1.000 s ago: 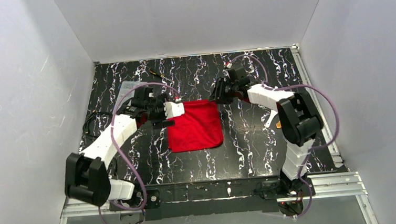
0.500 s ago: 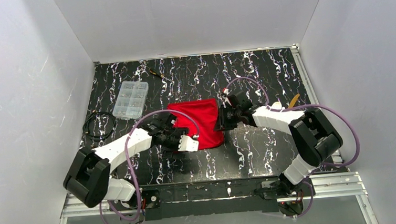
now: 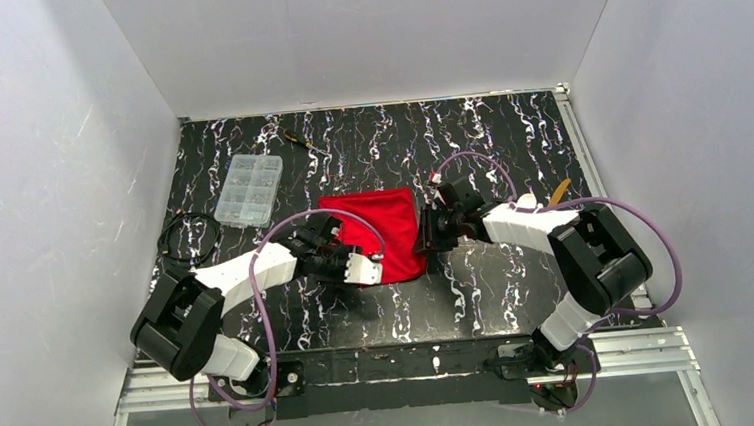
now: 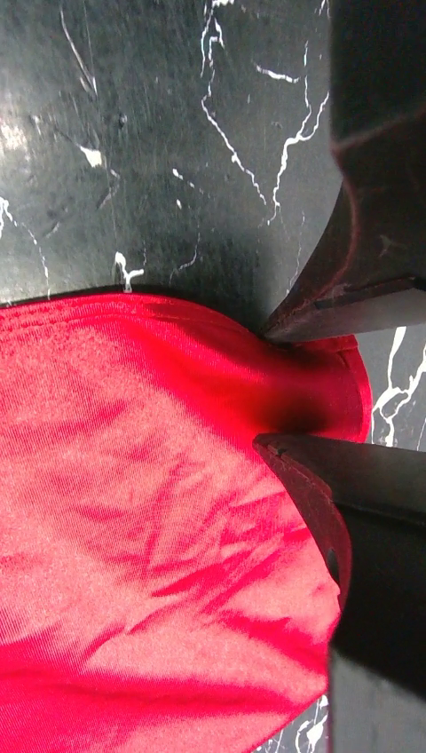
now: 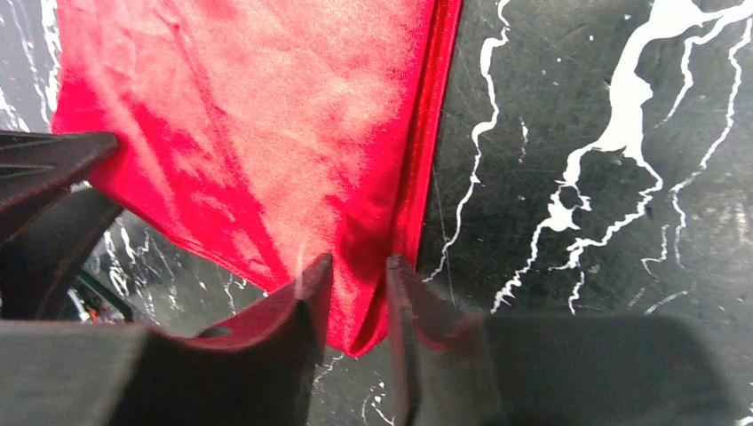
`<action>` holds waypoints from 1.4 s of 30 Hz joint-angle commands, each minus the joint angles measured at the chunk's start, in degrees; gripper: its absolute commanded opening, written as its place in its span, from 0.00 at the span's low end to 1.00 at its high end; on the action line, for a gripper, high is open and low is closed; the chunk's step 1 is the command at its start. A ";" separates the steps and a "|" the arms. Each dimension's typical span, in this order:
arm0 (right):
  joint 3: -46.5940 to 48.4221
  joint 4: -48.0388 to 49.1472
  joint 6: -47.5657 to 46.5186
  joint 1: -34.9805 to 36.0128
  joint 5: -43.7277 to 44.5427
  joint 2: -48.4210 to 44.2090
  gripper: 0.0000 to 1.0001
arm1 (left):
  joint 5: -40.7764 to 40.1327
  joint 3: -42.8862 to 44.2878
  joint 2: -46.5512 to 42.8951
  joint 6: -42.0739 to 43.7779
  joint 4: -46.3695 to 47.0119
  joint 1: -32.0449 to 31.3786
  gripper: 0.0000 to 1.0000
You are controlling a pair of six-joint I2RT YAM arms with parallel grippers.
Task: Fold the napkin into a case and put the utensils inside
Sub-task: Fold the lower triangle-folded napkin at the center of the board.
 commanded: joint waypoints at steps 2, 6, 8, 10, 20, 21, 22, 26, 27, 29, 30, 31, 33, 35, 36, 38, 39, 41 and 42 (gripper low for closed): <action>4.80 -4.27 -7.58 0.01 2.97 -4.58 0.48 | -3.74 -2.22 2.67 -0.64 -0.20 -0.12 0.38; 9.00 -9.93 -22.07 1.05 5.57 -7.92 0.53 | -3.81 -2.56 0.21 -3.50 0.47 -0.07 0.37; 9.24 -10.97 -30.54 3.09 8.90 -10.81 0.54 | -3.56 -3.07 -1.41 -4.67 1.12 -0.03 0.37; 7.18 -9.04 -39.51 6.70 13.09 -14.20 0.57 | -3.12 -4.06 -3.00 -5.38 2.34 0.01 0.37; -3.04 -1.63 -57.52 14.43 20.35 -21.85 0.63 | -2.28 -4.82 -4.65 -8.40 4.47 -0.03 0.37; -3.78 -2.09 -57.89 14.79 21.14 -22.12 0.64 | -2.03 -4.81 -4.69 -8.59 4.73 -0.03 0.37; -4.63 -2.42 -58.18 15.08 21.84 -22.32 0.65 | -1.94 -4.74 -4.65 -8.65 4.79 -0.03 0.37; -7.08 -3.42 -59.13 15.89 22.38 -23.05 0.68 | -2.09 -4.42 -4.43 -8.61 5.19 -0.02 0.36; -7.04 -4.09 -58.95 16.32 21.81 -23.44 0.69 | -2.09 -4.35 -4.37 -8.59 5.15 -0.03 0.36; -6.75 -5.10 -58.83 17.70 21.52 -23.76 0.73 | -2.11 -3.99 -4.26 -8.59 4.90 -0.03 0.35; -6.74 -5.35 -58.79 18.54 21.33 -23.96 0.74 | -2.11 -3.93 -4.26 -8.54 4.93 -0.03 0.35; -6.71 -5.46 -58.60 19.54 20.71 -24.00 0.75 | -2.11 -3.93 -4.36 -8.59 5.03 -0.03 0.35; -6.86 -5.29 -58.27 21.71 20.10 -23.65 0.76 | -2.23 -3.93 -4.35 -8.56 5.24 -0.03 0.34; -7.30 -4.89 -58.18 23.99 20.20 -22.65 0.76 | -2.31 -4.08 -4.52 -8.66 5.61 -0.03 0.34; -7.78 -4.36 -58.17 25.05 20.56 -22.14 0.76 | -2.31 -4.22 -4.55 -8.81 5.90 -0.03 0.33; -9.20 -2.34 -58.09 27.13 21.96 -21.57 0.76 | -2.51 -4.64 -4.93 -9.20 6.58 -0.03 0.32; -10.14 -0.96 -57.86 27.90 22.62 -21.54 0.76 | -2.61 -4.90 -5.09 -9.46 7.06 -0.03 0.31; -11.97 2.26 -57.41 28.86 24.40 -21.32 0.75 | -2.47 -5.42 -5.58 -9.86 8.07 -0.03 0.29; -12.93 3.64 -57.13 29.05 24.88 -20.99 0.74 | -2.25 -5.61 -5.83 -9.92 8.40 -0.03 0.29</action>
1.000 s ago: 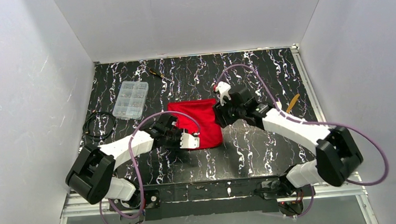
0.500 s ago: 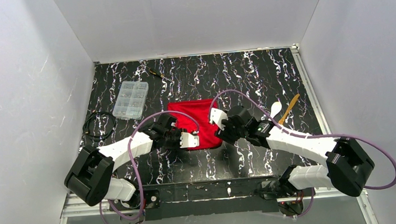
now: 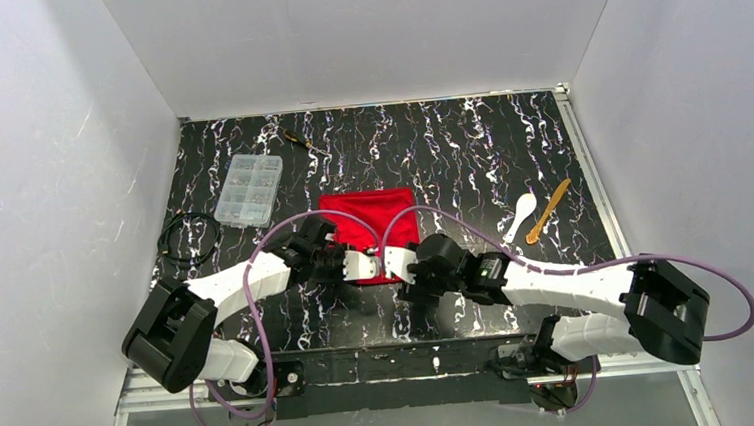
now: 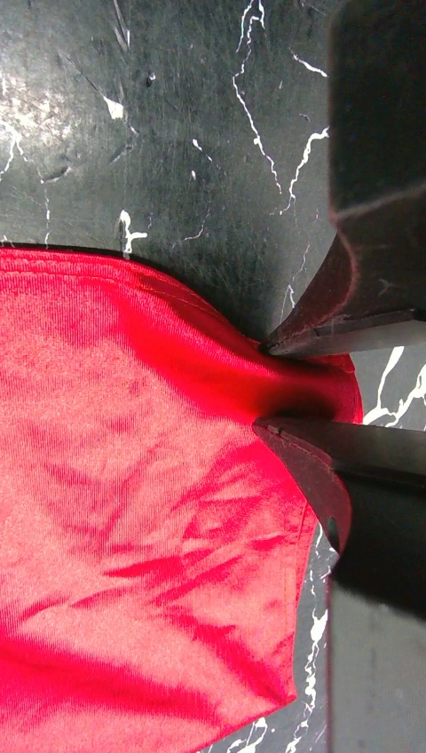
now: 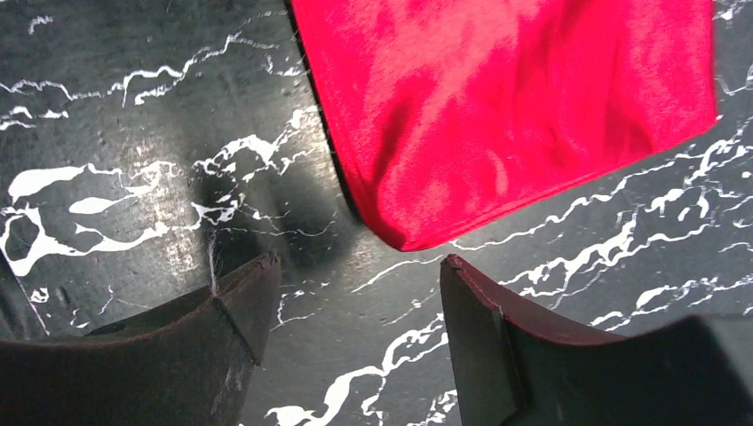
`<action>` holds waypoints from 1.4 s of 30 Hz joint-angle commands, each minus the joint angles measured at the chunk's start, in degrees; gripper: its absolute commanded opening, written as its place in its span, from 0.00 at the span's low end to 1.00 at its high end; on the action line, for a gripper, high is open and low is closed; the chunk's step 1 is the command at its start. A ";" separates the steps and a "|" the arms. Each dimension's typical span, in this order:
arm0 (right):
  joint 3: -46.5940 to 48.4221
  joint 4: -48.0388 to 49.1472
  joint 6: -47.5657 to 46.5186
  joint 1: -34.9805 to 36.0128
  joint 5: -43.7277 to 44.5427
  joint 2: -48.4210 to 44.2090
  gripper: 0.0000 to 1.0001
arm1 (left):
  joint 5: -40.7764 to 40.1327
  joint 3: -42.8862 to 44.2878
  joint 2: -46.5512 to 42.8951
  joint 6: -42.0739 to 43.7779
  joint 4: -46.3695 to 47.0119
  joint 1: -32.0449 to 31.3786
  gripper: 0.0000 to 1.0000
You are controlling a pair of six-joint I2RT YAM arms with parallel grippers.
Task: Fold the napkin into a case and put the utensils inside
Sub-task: Fold the lower triangle-folded napkin at the center of the board.
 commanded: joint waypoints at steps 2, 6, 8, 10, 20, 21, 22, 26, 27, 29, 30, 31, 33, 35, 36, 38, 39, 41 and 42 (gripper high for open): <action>-4.51 9.88 1.31 1.39 3.13 1.94 0.74 | 0.92 -1.21 -2.47 -1.01 1.45 -0.05 0.28; -4.36 13.34 1.57 1.41 4.98 6.04 0.73 | 0.89 -1.12 -2.26 -0.91 1.55 -0.05 0.27; -4.36 15.13 1.24 1.32 5.39 7.31 0.72 | 0.89 -1.25 -2.25 -0.80 1.46 -0.05 0.26; -4.06 16.16 1.03 0.99 5.84 8.70 0.72 | 0.90 -1.40 -2.34 -0.60 1.31 -0.01 0.26; 0.46 12.40 1.77 -3.26 1.26 12.86 0.21 | 0.77 -1.98 -2.63 -0.32 1.92 0.04 0.22; 1.61 11.00 2.20 -3.91 0.45 13.43 0.13 | 0.56 -1.86 -2.56 -0.40 2.08 0.04 0.22; 2.16 10.23 2.78 -4.47 -0.64 13.75 0.07 | 0.54 -1.70 -2.66 -0.53 2.15 0.09 0.21; 3.12 8.69 5.17 -5.99 -4.41 13.35 0.01 | 0.42 -0.98 -2.61 -1.02 2.23 0.51 0.15; 3.05 8.56 6.05 -6.32 -4.96 13.00 0.01 | 0.37 -0.81 -2.69 -1.32 2.33 0.67 0.12; 2.95 8.31 7.76 -6.41 -5.99 12.00 0.01 | 0.53 -0.14 -2.79 -2.00 1.82 1.26 0.06; 2.88 8.24 8.55 -6.46 -6.02 11.38 0.01 | 1.22 0.57 -2.90 -2.43 1.03 1.60 0.04; 2.84 8.17 9.20 -6.59 -7.77 10.64 0.01 | 2.17 1.21 -3.07 -2.75 -0.12 1.99 0.03; 2.78 7.75 10.24 -6.95 -9.49 8.87 0.01 | 4.80 2.48 -3.93 -2.98 -2.89 2.83 0.02; 2.94 7.28 11.24 -7.79 -11.54 7.21 0.01 | 6.99 3.45 -4.78 -2.67 -5.59 3.19 0.01; 3.10 6.10 11.69 -8.46 -13.11 6.55 0.01 | 7.98 3.99 -4.96 -2.50 -6.86 3.27 0.01; 3.78 3.99 12.29 -10.11 -16.43 5.65 0.01 | 9.47 5.80 -4.48 -2.40 -9.78 3.35 0.00; 4.15 3.30 12.45 -10.89 -17.57 5.49 0.01 | 10.02 6.56 -3.96 -2.33 -10.88 3.37 0.00; 5.50 1.56 12.10 -11.98 -19.46 6.07 0.01 | 10.71 7.69 -2.76 -2.18 -12.63 3.46 0.00; 6.49 0.29 11.96 -12.53 -20.35 6.71 0.01 | 10.77 8.13 -2.13 -1.96 -13.25 3.46 0.00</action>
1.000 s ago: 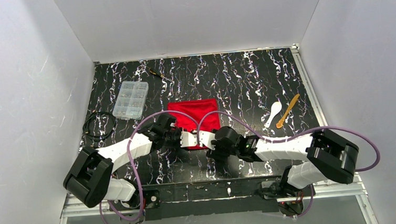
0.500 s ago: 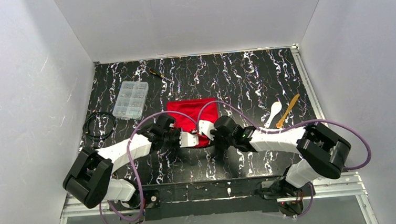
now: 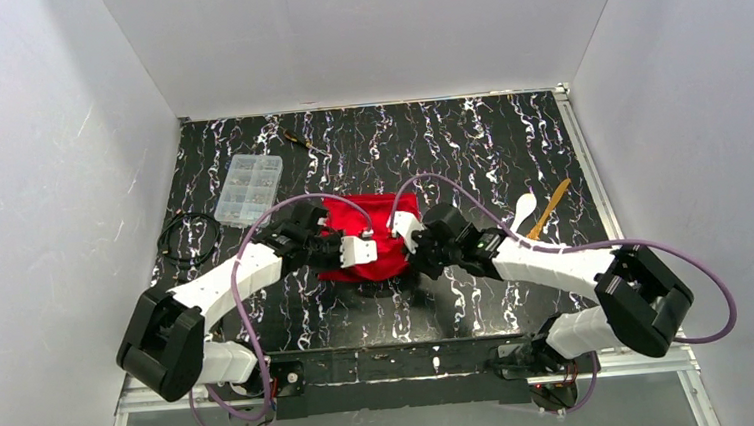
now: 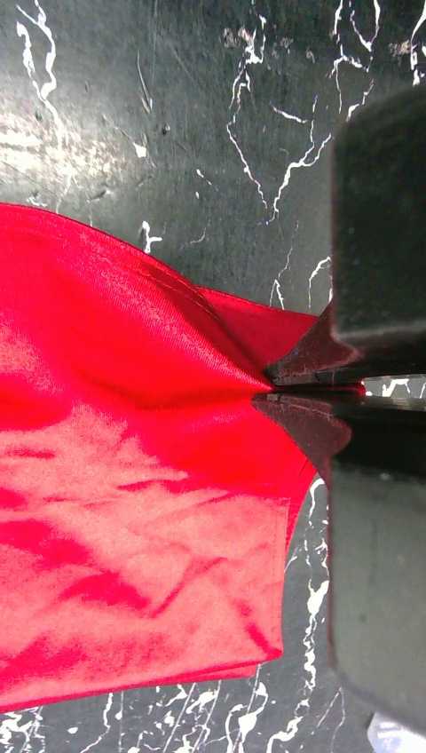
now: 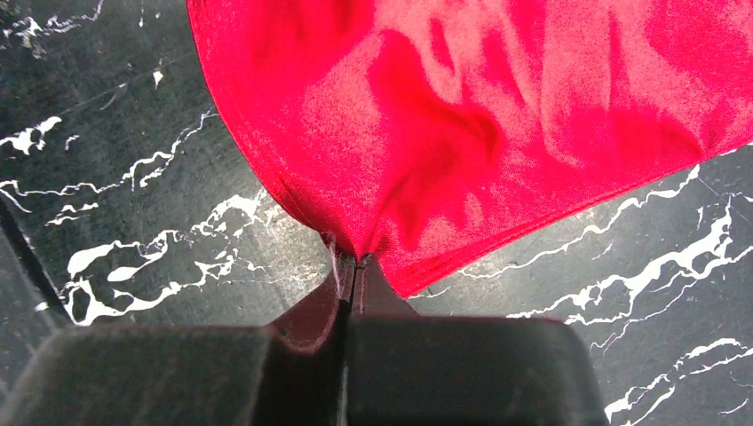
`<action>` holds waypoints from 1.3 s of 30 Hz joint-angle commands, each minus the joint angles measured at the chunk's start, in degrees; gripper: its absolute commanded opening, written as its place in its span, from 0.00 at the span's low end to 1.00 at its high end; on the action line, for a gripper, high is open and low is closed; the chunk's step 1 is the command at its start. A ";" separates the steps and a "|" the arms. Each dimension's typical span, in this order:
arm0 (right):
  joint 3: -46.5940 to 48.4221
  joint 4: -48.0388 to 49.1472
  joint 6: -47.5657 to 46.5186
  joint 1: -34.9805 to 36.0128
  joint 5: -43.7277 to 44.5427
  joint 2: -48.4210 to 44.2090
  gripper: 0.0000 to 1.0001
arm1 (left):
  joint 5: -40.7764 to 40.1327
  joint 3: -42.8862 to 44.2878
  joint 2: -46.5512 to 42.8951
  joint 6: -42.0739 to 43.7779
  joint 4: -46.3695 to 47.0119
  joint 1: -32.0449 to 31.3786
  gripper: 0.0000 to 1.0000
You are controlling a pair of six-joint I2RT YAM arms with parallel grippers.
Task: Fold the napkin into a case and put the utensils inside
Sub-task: Fold the lower triangle-folded napkin at the center of the board, then fold the 2/3-rectangle-folded napkin at the center of the board.
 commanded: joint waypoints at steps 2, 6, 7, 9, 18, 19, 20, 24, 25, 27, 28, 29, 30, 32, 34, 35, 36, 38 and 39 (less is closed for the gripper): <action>6.38 -6.52 1.11 -3.08 -7.15 2.13 0.01 | 4.11 3.63 2.19 0.62 -8.20 0.30 0.09; 7.75 -7.59 1.94 -3.49 -8.08 4.80 0.01 | 4.14 1.47 0.96 1.93 -8.32 0.30 0.37; 7.85 -7.40 2.13 -3.54 -8.29 5.01 0.01 | 4.35 0.62 0.16 2.62 -8.32 0.30 0.48; 8.39 -7.49 2.94 -3.62 -8.65 5.68 0.01 | 4.82 -1.01 -1.33 4.08 -7.45 0.30 0.56; 15.93 -12.96 8.86 -7.98 -15.61 10.77 0.01 | 1.33 -8.33 -4.61 5.61 3.47 -2.05 0.59; 16.60 -13.51 9.26 -8.35 -16.31 11.21 0.01 | 0.56 -9.47 -4.77 6.28 5.24 -2.22 0.59; 17.30 -14.03 9.47 -8.59 -16.86 11.68 0.01 | 0.18 -10.07 -4.57 6.87 5.87 -2.29 0.59; 19.37 -15.67 10.35 -9.52 -19.31 13.05 0.01 | -2.77 -10.04 -2.38 7.49 8.10 -2.41 0.57; 19.78 -16.04 10.69 -9.81 -20.27 13.36 0.01 | -3.20 -9.70 -1.70 7.28 8.46 -2.42 0.57; 20.69 -16.71 11.56 -10.33 -22.27 14.31 0.01 | -4.53 -9.22 -0.65 5.99 10.06 -2.70 0.56; 21.42 -17.65 11.79 -10.59 -23.03 14.86 0.01 | -5.31 -8.92 -0.24 4.78 11.22 -3.31 0.55; 22.18 -18.71 11.78 -10.85 -23.60 15.42 0.01 | -5.75 -8.33 -0.07 3.61 11.75 -3.72 0.55; 22.88 -19.79 11.85 -11.06 -24.31 15.89 0.01 | -5.67 -7.57 -0.17 2.33 11.59 -4.15 0.55; 23.49 -20.47 12.50 -11.65 -25.37 16.34 0.01 | -3.68 -5.52 -1.53 -1.23 9.56 -4.75 0.55; 23.62 -19.78 13.55 -12.38 -26.92 16.54 0.01 | 1.16 -4.89 -4.79 -3.77 7.78 -4.80 0.56; 23.78 -19.57 14.58 -12.63 -27.69 16.71 0.01 | 3.39 -5.35 -6.72 -4.48 7.68 -4.91 0.57; 24.05 -19.54 14.97 -12.89 -28.38 16.90 0.01 | 5.03 -5.85 -8.20 -4.75 7.29 -5.16 0.58; 24.33 -19.34 15.84 -13.34 -29.27 17.16 0.01 | 7.02 -5.98 -10.05 -5.04 5.30 -6.20 0.59; 24.47 -19.24 16.42 -13.63 -29.75 17.41 0.01 | 7.33 -5.72 -10.18 -5.23 4.07 -6.61 0.60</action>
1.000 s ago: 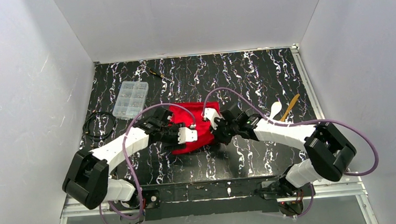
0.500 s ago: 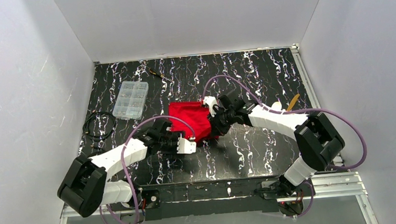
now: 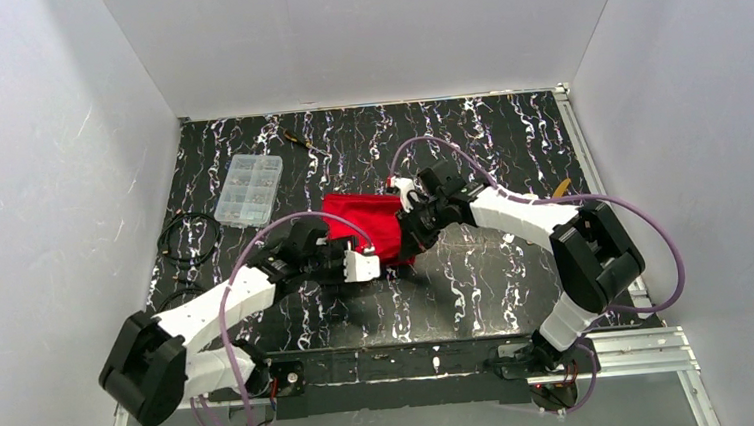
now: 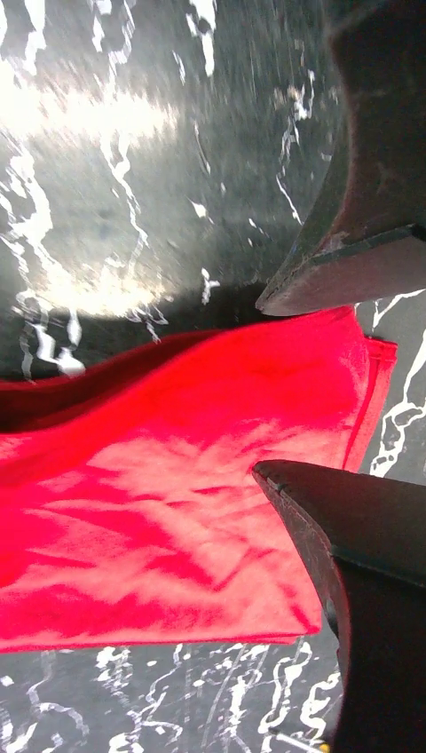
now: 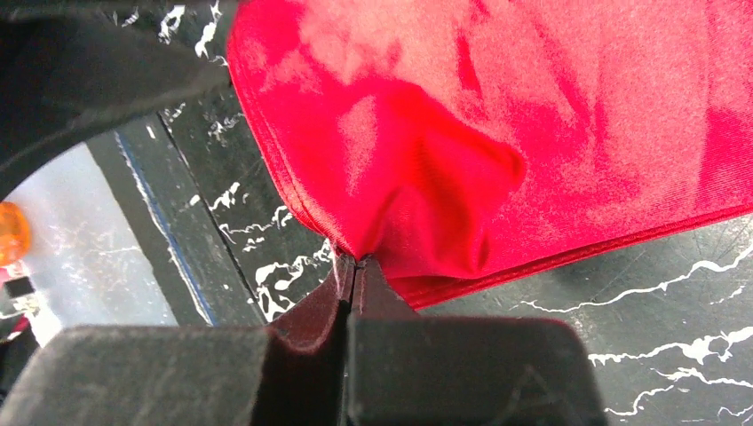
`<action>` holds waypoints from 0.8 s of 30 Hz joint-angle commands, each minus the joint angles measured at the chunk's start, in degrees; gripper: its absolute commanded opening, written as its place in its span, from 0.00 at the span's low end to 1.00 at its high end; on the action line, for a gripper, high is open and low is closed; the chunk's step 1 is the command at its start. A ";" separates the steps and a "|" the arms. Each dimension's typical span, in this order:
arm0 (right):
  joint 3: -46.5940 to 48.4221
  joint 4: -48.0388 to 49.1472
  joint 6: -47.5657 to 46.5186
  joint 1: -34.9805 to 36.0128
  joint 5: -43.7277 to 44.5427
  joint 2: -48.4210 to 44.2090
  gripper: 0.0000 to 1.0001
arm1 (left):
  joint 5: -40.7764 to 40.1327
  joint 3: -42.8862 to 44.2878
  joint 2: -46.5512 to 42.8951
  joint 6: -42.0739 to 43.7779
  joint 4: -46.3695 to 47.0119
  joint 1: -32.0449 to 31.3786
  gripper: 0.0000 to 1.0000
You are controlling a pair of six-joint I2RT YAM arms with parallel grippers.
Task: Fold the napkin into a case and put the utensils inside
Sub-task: Fold the 2/3-rectangle-folded napkin at the center of the board.
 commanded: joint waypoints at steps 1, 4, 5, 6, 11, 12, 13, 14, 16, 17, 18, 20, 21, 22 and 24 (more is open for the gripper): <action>3.12 -0.39 3.45 -1.17 -5.15 1.06 0.01 | 6.44 1.59 -2.96 -3.75 -4.94 -2.29 0.60; 3.03 0.31 4.74 -1.90 -6.30 1.24 0.01 | 5.07 3.72 0.37 -7.27 -4.60 -4.19 0.60; 2.92 0.48 4.93 -2.10 -6.44 1.23 0.01 | 4.26 4.86 1.81 -9.12 -3.61 -4.82 0.60; 2.80 0.71 5.29 -2.22 -6.67 1.11 0.01 | 3.03 5.90 3.42 -10.98 -2.72 -5.62 0.60; 2.12 2.07 6.21 -2.87 -7.00 0.87 0.01 | -8.98 6.41 9.06 -17.06 10.22 -9.27 0.59; 2.00 2.13 6.30 -3.01 -6.97 0.94 0.01 | -10.17 6.97 10.06 -17.19 10.79 -9.36 0.58; 1.83 2.29 6.34 -3.18 -7.05 1.04 0.01 | -11.06 7.54 11.01 -17.10 10.63 -9.47 0.57; 1.64 2.50 6.58 -3.35 -7.22 1.05 0.01 | -11.47 7.63 11.53 -16.88 10.60 -9.48 0.56; 0.96 3.41 7.11 -3.81 -7.65 0.78 0.01 | -11.33 7.04 11.67 -15.78 10.90 -9.55 0.54; 0.44 4.05 7.52 -4.23 -7.80 0.60 0.01 | -11.51 6.68 11.71 -15.48 10.89 -9.60 0.54; 0.14 4.50 7.82 -4.58 -7.91 0.42 0.01 | -11.75 6.33 11.89 -15.00 10.85 -9.56 0.52; -0.62 5.41 8.57 -5.33 -8.25 0.12 0.01 | -12.34 5.31 12.36 -13.70 11.16 -9.61 0.49; -0.91 5.93 9.13 -5.66 -8.42 -0.03 0.01 | -12.86 4.77 12.76 -12.63 11.67 -9.62 0.47; -1.17 6.41 9.48 -5.99 -8.48 -0.10 0.01 | -13.54 4.37 13.07 -11.85 12.04 -9.60 0.45; -1.40 6.84 9.86 -6.34 -8.57 0.00 0.01 | -15.17 3.73 13.84 -10.88 12.77 -9.63 0.41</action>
